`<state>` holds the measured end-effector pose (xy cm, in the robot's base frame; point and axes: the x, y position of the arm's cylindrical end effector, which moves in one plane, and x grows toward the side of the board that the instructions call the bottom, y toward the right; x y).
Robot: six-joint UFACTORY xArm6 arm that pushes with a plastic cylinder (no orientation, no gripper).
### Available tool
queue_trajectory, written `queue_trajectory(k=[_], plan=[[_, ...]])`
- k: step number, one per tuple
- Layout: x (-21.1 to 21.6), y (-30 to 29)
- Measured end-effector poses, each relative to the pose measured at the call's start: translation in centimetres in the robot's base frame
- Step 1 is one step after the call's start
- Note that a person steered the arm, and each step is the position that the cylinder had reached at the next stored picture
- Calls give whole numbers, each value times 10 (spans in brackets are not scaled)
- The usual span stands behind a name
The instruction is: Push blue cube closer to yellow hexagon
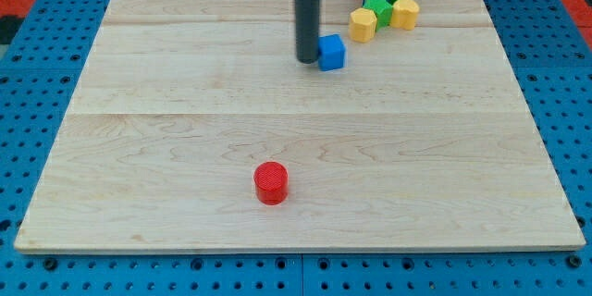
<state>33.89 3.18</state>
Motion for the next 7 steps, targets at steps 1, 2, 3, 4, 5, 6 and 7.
queue_trajectory(k=[1,2,3,4,5,6,7], plan=[[-4,40],[-2,47],[4,60],[12,75],[13,107],[0,143],[-23,142]])
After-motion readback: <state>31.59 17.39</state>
